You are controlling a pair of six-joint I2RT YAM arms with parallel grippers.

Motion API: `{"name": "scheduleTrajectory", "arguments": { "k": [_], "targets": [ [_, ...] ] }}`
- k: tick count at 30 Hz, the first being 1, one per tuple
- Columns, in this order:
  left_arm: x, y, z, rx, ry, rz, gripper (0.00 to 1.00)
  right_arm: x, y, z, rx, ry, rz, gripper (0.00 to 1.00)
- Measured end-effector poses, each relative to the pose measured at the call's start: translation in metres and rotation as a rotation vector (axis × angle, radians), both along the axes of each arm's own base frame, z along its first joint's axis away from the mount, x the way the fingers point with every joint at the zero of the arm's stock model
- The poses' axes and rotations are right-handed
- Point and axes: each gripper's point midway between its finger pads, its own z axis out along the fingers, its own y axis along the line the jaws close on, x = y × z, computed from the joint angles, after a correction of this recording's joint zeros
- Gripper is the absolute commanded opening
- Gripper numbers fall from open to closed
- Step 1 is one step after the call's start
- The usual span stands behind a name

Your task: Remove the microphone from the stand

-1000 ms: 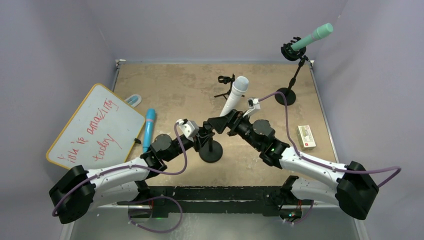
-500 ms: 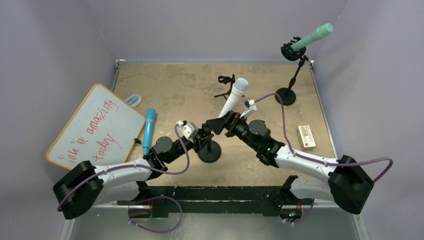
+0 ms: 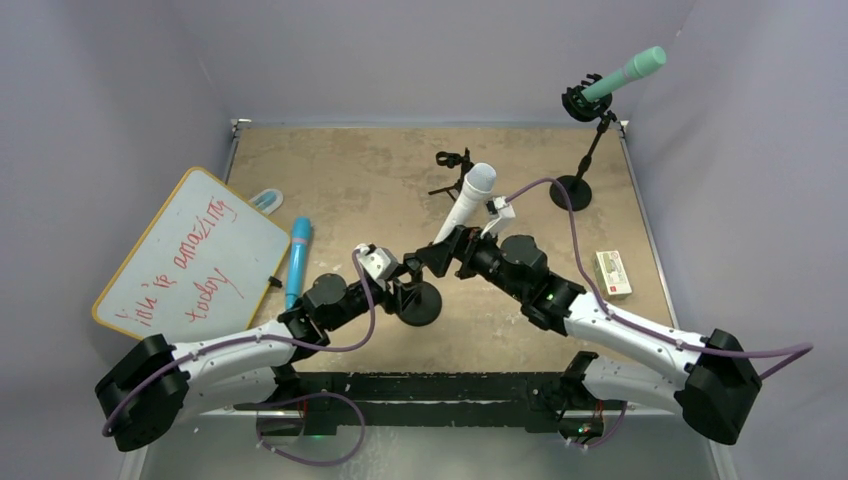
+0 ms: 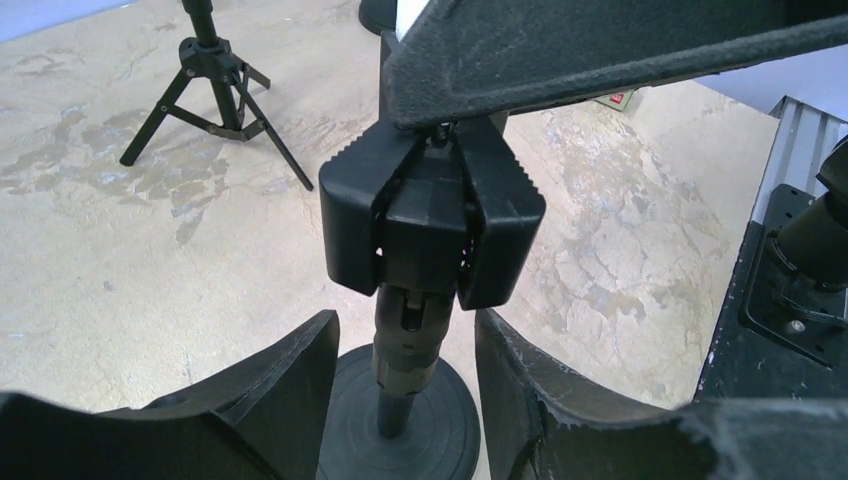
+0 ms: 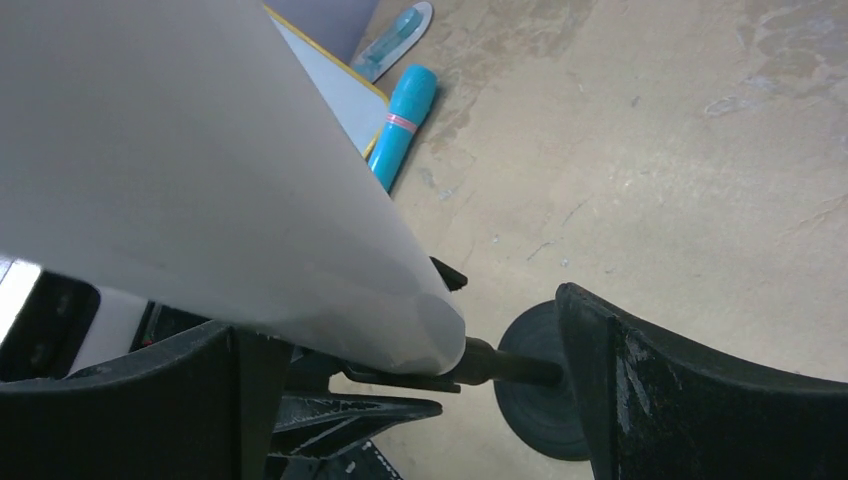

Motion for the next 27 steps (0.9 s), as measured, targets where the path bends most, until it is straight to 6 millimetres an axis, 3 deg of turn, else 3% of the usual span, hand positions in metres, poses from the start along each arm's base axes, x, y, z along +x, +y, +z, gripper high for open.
{"name": "scheduleTrajectory", "arguments": {
  "k": [10,19,23,27],
  "targets": [
    [-0.004,0.004,-0.001,0.015,0.014,-0.003,0.55,0.001,-0.008,0.005,-0.067,-0.034,-0.008,0.80],
    [-0.005,0.013,0.027,-0.042,-0.035,0.023,0.59,0.004,-0.012,0.025,-0.065,-0.073,-0.030,0.92],
    [-0.003,0.012,0.048,-0.075,-0.066,0.029,0.59,0.005,-0.019,0.040,-0.038,-0.102,-0.057,0.70],
    [0.000,0.010,0.065,-0.092,-0.097,0.032,0.60,0.006,-0.023,0.048,-0.025,-0.123,-0.079,0.58]
  ]
}}
